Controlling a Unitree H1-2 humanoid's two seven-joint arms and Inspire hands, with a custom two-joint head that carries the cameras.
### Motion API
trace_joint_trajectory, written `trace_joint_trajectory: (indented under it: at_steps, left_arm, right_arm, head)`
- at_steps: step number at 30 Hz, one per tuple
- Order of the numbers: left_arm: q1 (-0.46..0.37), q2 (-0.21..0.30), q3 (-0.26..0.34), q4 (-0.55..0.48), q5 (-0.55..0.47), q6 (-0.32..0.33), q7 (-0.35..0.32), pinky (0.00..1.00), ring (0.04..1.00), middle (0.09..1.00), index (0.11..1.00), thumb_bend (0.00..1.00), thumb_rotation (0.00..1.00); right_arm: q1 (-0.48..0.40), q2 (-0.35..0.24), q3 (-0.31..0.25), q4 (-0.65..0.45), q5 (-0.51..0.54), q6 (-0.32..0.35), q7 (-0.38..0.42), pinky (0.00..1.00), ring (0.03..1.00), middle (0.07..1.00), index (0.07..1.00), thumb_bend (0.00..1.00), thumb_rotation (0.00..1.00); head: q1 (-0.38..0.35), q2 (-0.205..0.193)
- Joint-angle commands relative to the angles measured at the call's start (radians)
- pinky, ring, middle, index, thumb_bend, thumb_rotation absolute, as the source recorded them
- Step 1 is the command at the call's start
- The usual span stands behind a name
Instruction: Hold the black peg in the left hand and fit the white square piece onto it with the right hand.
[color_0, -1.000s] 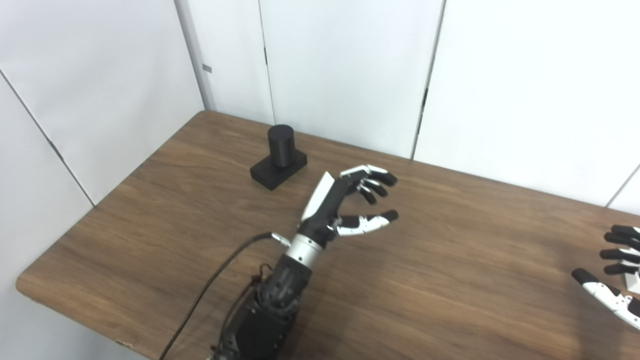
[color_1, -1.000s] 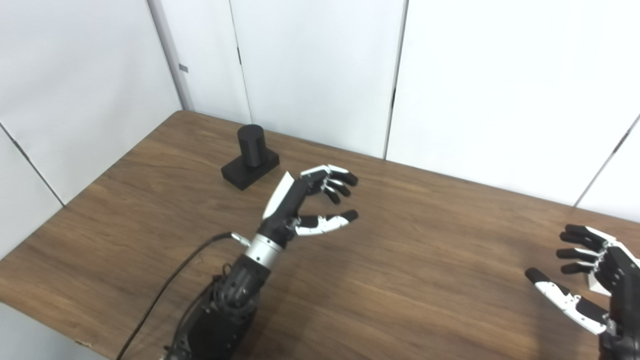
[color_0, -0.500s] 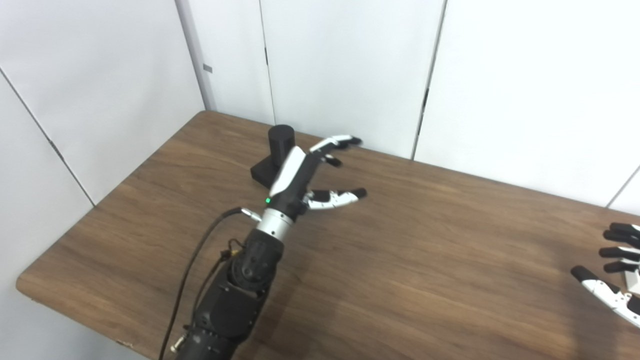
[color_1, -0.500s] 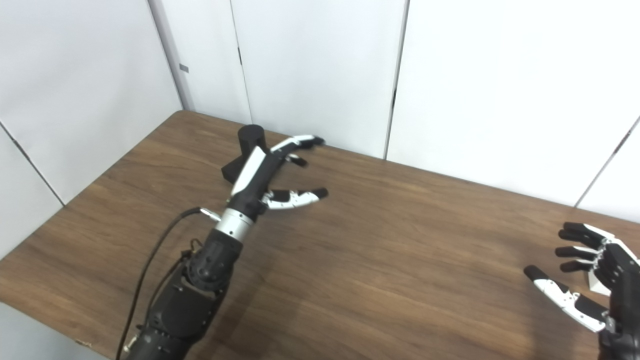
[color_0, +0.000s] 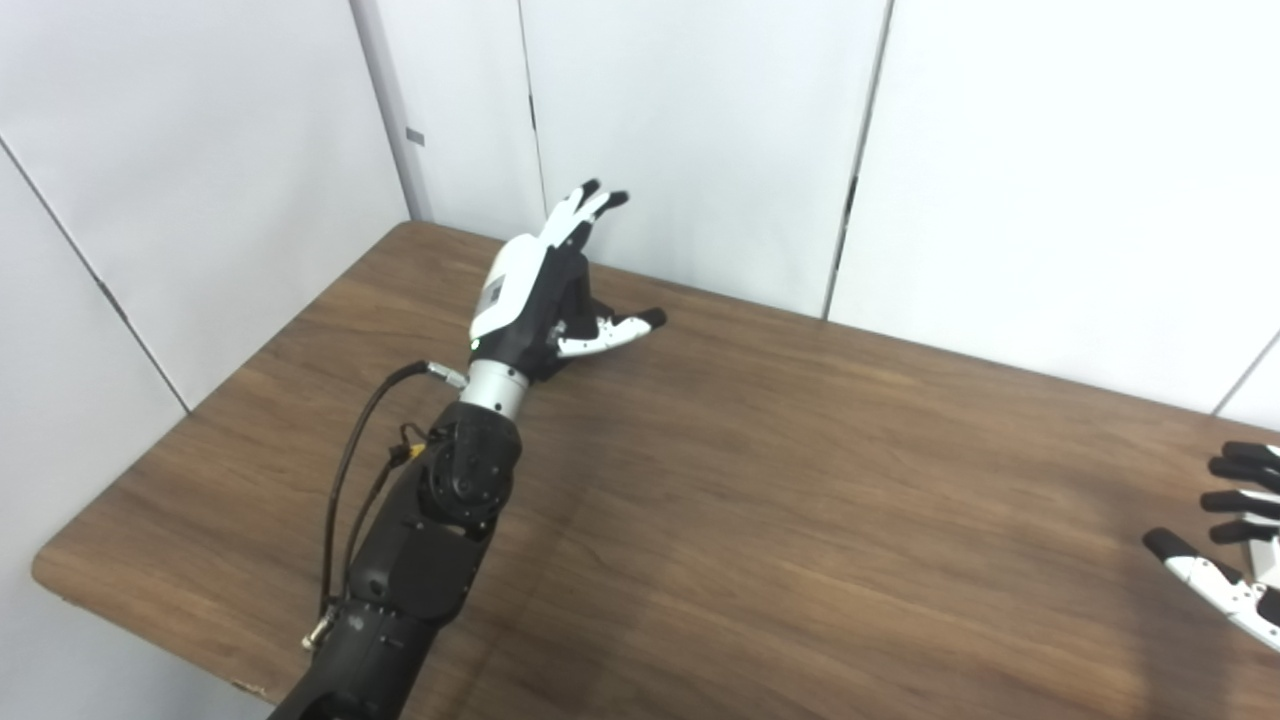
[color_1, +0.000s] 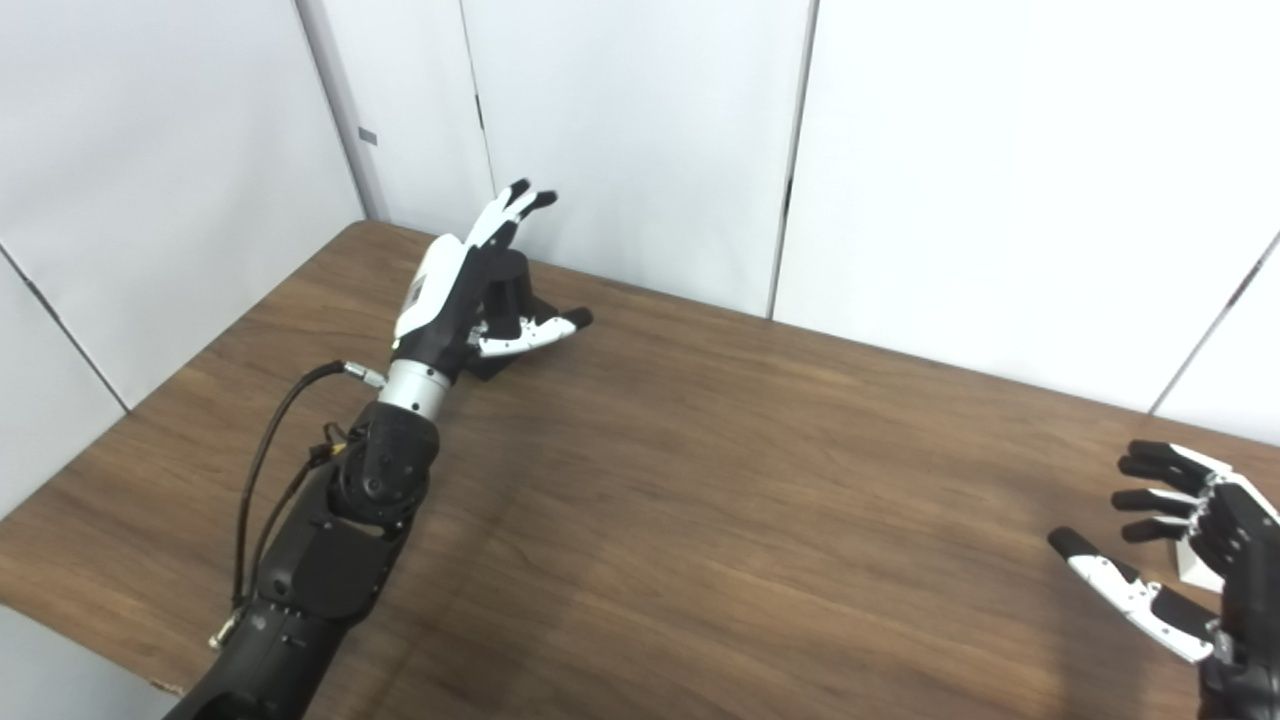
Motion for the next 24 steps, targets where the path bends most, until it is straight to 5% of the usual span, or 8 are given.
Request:
trace_joint_trajectory:
  at_steps: [1, 10, 17, 24]
  left_arm:
    - [-0.046, 0.034, 0.014, -0.018, 0.004, 0.007, 0.025, 0.94, 1.0, 1.0, 0.922, 0.83, 0.23]
    - [-0.085, 0.098, -0.02, 0.022, 0.117, 0.093, 0.048, 0.99, 1.0, 1.0, 0.962, 0.96, 0.32]
    - [-0.107, 0.107, -0.05, 0.007, 0.228, 0.266, 0.041, 1.0, 1.0, 1.0, 0.96, 1.0, 0.38]
    - [-0.108, 0.119, -0.071, 0.018, 0.257, 0.362, 0.03, 1.0, 1.0, 1.0, 0.94, 1.0, 0.46]
  right_arm:
    - [-0.024, 0.0, 0.0, -0.041, -0.004, -0.011, -0.003, 0.45, 0.58, 0.663, 0.662, 0.57, 0.0]
    - [-0.02, -0.004, 0.0, -0.046, 0.0, -0.004, 0.001, 0.46, 0.583, 0.675, 0.679, 0.55, 0.0]
    - [-0.021, -0.006, -0.002, -0.038, 0.0, -0.021, -0.001, 0.45, 0.574, 0.667, 0.679, 0.55, 0.0]
    - [-0.017, -0.002, -0.003, -0.057, 0.008, 0.0, 0.002, 0.46, 0.584, 0.674, 0.679, 0.54, 0.0]
  head:
    - [0.003, -0.001]
    - [0.009, -0.003]
    - [0.002, -0.01]
    - [0.0, -0.007]
